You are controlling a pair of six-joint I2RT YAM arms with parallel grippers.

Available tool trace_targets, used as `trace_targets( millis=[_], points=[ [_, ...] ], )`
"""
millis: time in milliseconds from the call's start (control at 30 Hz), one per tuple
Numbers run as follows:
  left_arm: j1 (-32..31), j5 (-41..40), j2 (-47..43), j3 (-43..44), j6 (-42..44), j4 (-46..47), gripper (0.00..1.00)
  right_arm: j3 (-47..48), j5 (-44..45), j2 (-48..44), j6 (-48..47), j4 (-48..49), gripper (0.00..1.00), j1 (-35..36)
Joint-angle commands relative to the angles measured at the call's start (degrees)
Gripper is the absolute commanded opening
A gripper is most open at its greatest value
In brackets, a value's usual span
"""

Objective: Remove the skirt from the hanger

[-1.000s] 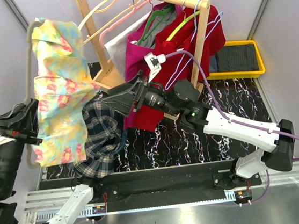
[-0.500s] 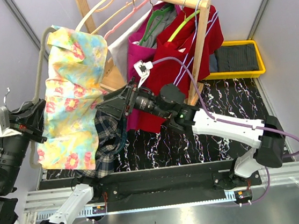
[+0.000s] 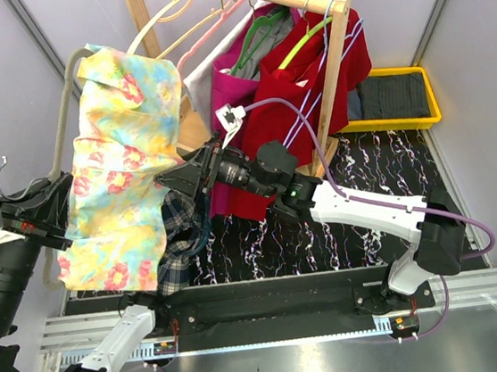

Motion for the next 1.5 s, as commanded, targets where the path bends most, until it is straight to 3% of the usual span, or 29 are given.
trace_targets(
  millis=[0,100,133,200,233,367,533,667,933,1100,1167,1200,1300,1467],
  points=[
    [-0.3,1.8,1.2,1.2,-0.5,5.3,0.0,1.4,1.6,0.1,-0.5,2.9,0.96,-0.3],
    [-0.3,1.6,1.2,0.9,-0.8,5.1,0.0,1.7,1.6,0.3,0.2,4.0,0.82,-0.5],
    [-0.3,1.6,1.0,0.6,-0.7,5.2,0.0,1.7,1.2,0.3,0.6,4.6,0.64,-0.6],
    [-0.3,1.6,0.6,-1.0,-0.7,5.4,0.0,2.3,0.9,0.0,1.3,4.8,0.44,-0.7],
    [-0.3,1.2,0.2,-1.7,-0.5,5.5,0.0,2.6,0.5,-0.1,1.2,4.7,0.27,-0.8],
    [-0.3,-1.4,-2.2,-10.1,1.5,8.6,0.0,2.9,0.8,-2.7,2.4,3.7,0.01,-0.8],
    [-0.3,-8.7,-5.5,-22.5,4.2,15.5,0.0,3.5,0.1,-10.7,1.7,1.8,0.0,-0.8],
    [-0.3,-11.8,-5.4,-27.3,4.1,17.9,0.0,7.4,-0.7,-17.0,-1.8,-2.6,0.0,-0.8],
    [-0.3,-16.0,-5.0,-32.2,7.6,18.7,0.0,15.9,-0.6,-25.0,-9.1,-10.1,0.0,-0.8],
    [-0.3,-20.4,-6.4,-33.5,12.6,18.2,0.0,14.7,0.4,-28.3,-9.9,-12.5,0.0,-0.7],
    [-0.3,-25.7,-6.6,-34.3,13.9,18.8,0.0,13.8,0.3,-29.6,-9.8,-12.2,0.0,-0.8],
    [-0.3,-31.8,-6.4,-34.4,14.4,18.9,0.0,13.7,0.4,-29.9,-9.8,-11.9,0.0,-0.8],
    [-0.3,-39.5,-7.6,-36.2,17.5,23.1,0.0,14.7,0.5,-28.0,-9.6,-12.8,0.0,-0.9],
    [-0.3,-31.8,-7.1,-26.9,12.7,19.4,0.0,25.7,-6.2,-13.1,-4.9,-15.5,0.01,-0.8]
  ],
)
